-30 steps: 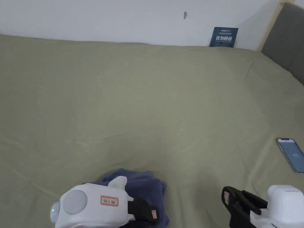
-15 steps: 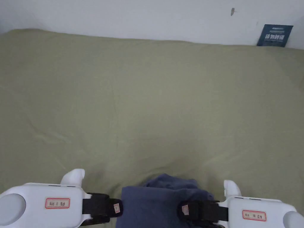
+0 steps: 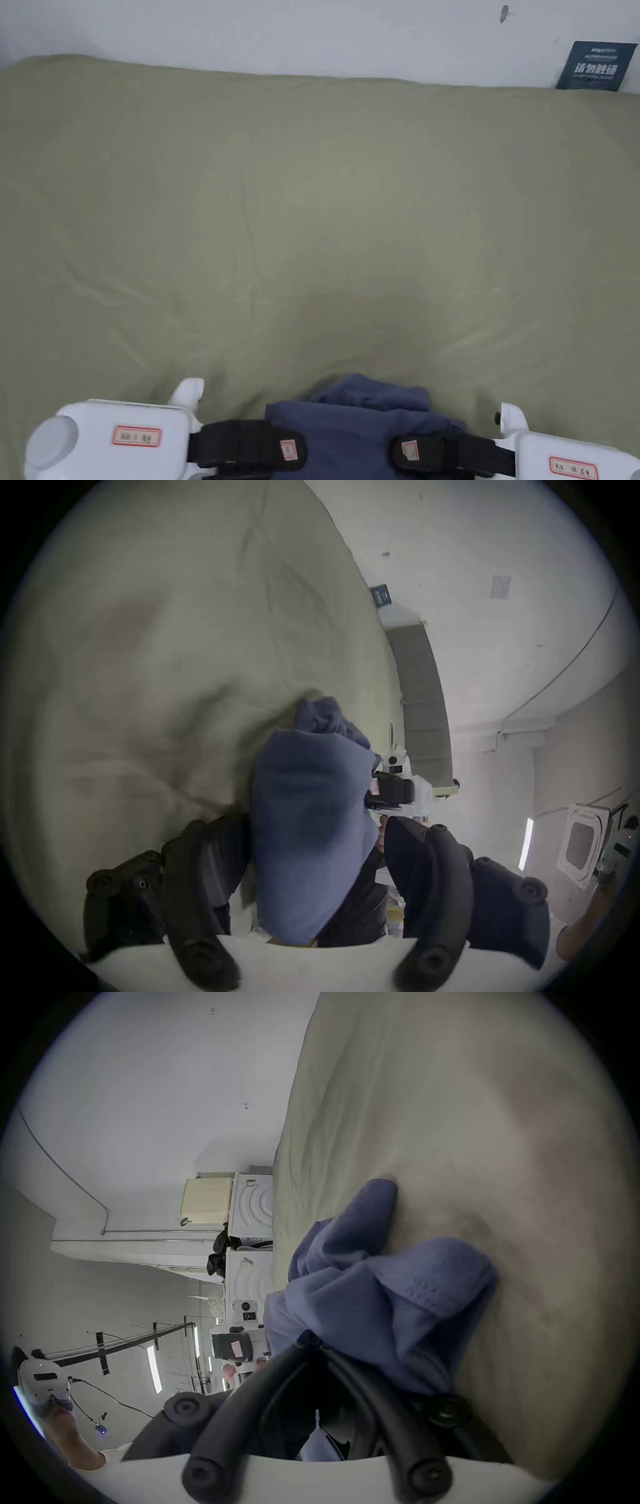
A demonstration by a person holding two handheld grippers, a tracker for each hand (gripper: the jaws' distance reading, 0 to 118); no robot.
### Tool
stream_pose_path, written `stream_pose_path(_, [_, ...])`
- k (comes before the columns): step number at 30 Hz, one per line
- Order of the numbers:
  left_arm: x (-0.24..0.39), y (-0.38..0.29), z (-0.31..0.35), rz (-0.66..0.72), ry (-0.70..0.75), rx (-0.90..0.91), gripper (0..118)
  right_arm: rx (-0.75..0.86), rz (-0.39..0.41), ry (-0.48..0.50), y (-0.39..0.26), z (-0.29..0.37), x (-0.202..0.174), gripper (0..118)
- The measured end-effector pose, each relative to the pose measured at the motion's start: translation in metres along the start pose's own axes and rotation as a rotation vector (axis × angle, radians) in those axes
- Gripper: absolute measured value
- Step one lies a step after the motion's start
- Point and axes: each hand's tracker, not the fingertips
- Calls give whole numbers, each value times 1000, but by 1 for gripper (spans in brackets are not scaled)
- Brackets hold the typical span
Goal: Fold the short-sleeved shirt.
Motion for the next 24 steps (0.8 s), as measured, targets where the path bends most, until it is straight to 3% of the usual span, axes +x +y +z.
stream_pose_path(4, [1, 6, -18, -11, -52, 2, 81, 1, -7, -1, -2, -1, -2, 0])
stream_pose_path(5, [1, 5, -18, -13, -41, 15, 72, 2, -5, -7, -2, -1, -4, 0])
stream_pose_path(7, [2, 6, -13, -50, 61, 37, 36, 2, 27, -39, -3, 0, -12, 0])
stream_pose_path(10, [3, 6, 0, -27, 13, 14, 35, 16, 64, -50, -5, 4, -26, 0])
stream_pose_path(15, [11, 17, 69, -76, 83, 85, 35, 58, 128, -69, -7, 22, -51, 0])
stream_pose_path(19, [1, 47, 169, -116, 241, 161, 35, 116, 216, -126, -10, 38, -74, 0])
stream_pose_path(24, [-29, 88, 284, -52, 398, 225, 35, 157, 270, -167, -22, 47, -104, 0])
